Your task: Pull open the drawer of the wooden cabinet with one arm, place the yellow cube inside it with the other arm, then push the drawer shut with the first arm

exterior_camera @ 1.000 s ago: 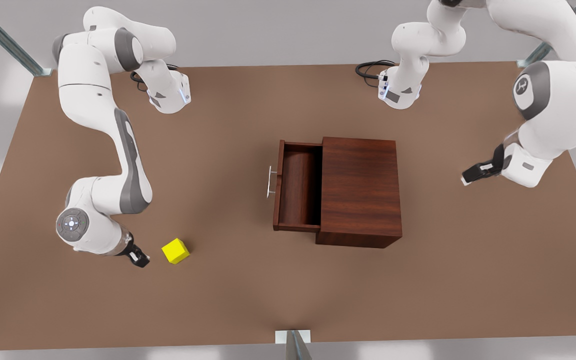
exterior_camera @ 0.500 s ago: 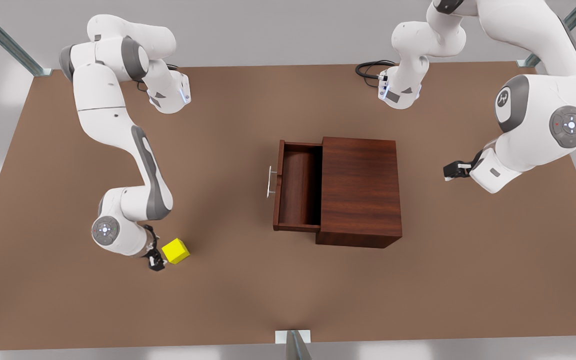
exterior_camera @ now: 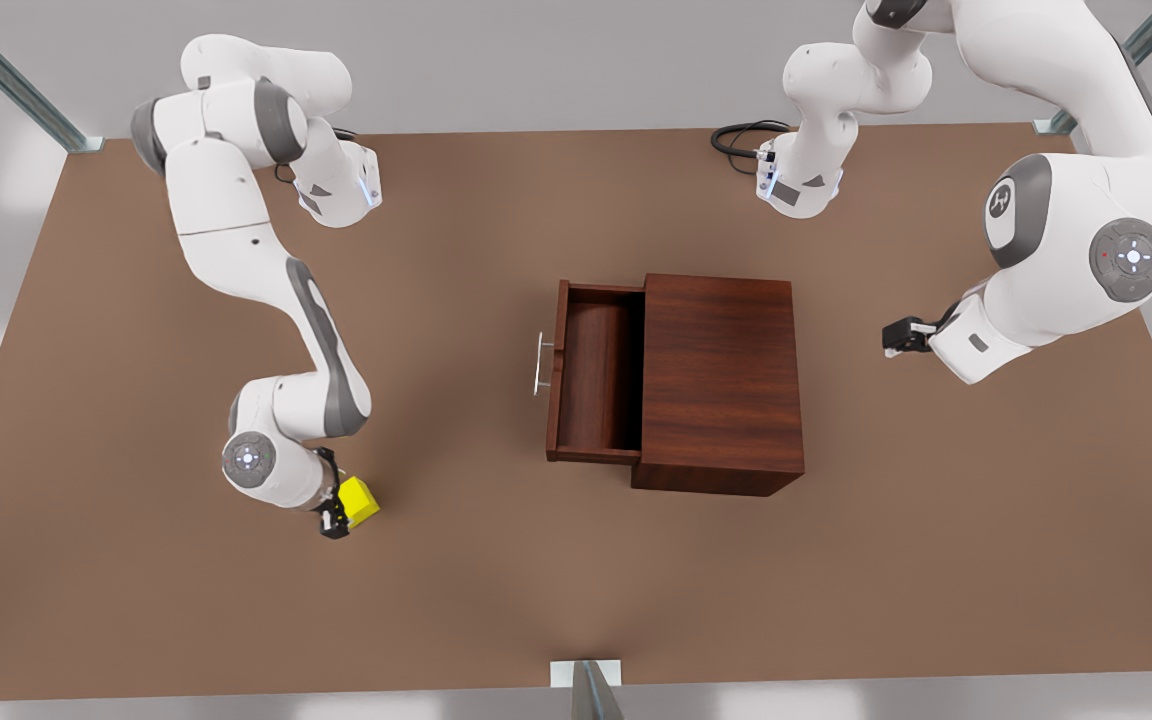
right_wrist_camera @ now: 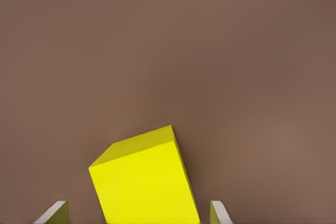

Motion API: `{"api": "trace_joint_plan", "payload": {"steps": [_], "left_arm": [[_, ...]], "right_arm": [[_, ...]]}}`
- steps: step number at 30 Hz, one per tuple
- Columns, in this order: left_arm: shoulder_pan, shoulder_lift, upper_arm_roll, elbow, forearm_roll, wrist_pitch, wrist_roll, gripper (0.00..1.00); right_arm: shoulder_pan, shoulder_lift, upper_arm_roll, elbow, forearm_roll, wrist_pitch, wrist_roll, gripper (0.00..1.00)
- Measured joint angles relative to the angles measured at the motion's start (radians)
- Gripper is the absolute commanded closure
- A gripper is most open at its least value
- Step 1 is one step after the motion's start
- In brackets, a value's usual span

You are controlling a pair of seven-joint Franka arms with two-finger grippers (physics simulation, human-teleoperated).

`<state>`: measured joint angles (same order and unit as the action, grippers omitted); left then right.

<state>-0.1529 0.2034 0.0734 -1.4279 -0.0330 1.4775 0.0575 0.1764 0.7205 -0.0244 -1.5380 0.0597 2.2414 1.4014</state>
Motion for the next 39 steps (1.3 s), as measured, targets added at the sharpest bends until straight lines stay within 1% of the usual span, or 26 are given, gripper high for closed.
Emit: {"api": "trace_joint_plan", "payload": {"steps": [10,13,21,24,28,29,31,32,33,34,36,39], "left_arm": [[0.001,0.0,0.0,-0.004,0.018,0.005,0.032,0.0],[0.001,0.0,0.0,-0.003,0.019,0.005,0.039,0.0],[0.001,0.0,0.0,-0.004,0.02,0.007,0.052,0.0],[0.001,0.0,0.0,-0.004,0.02,0.007,0.056,0.0],[0.001,0.0,0.0,-0.004,0.02,0.008,0.059,0.0],[0.001,0.0,0.0,-0.004,0.02,0.008,0.06,0.0],[0.001,0.0,0.0,-0.004,0.02,0.008,0.062,0.0],[0.001,0.0,0.0,-0.004,0.02,0.008,0.063,0.0],[0.001,0.0,0.0,-0.004,0.021,0.008,0.063,0.0],[0.001,0.0,0.0,-0.004,0.021,0.008,0.064,0.0],[0.001,0.0,0.0,-0.004,0.021,0.008,0.065,0.0],[0.001,0.0,-0.001,-0.005,0.022,0.008,0.066,0.0]], "right_arm": [[-0.011,0.048,0.02,-0.007,-0.064,0.055,0.048,0.0],[-0.041,0.058,0.052,-0.007,-0.09,0.066,0.058,0.0],[-0.05,0.071,0.078,-0.009,-0.132,0.087,0.077,0.0],[-0.088,0.072,0.12,-0.008,-0.165,0.09,0.079,0.0],[-0.113,0.071,0.14,-0.007,-0.189,0.092,0.081,0.0],[-0.116,0.071,0.143,-0.007,-0.195,0.092,0.082,0.02],[-0.117,0.071,0.145,-0.008,-0.203,0.093,0.084,0.18],[-0.118,0.071,0.147,-0.008,-0.206,0.094,0.085,0.35],[-0.12,0.071,0.15,-0.008,-0.208,0.096,0.086,0.42],[-0.122,0.071,0.152,-0.009,-0.209,0.098,0.087,0.42],[-0.124,0.069,0.153,-0.008,-0.211,0.1,0.089,0.46],[-0.123,0.044,0.163,-0.008,-0.208,0.098,0.092,0.48]]}}
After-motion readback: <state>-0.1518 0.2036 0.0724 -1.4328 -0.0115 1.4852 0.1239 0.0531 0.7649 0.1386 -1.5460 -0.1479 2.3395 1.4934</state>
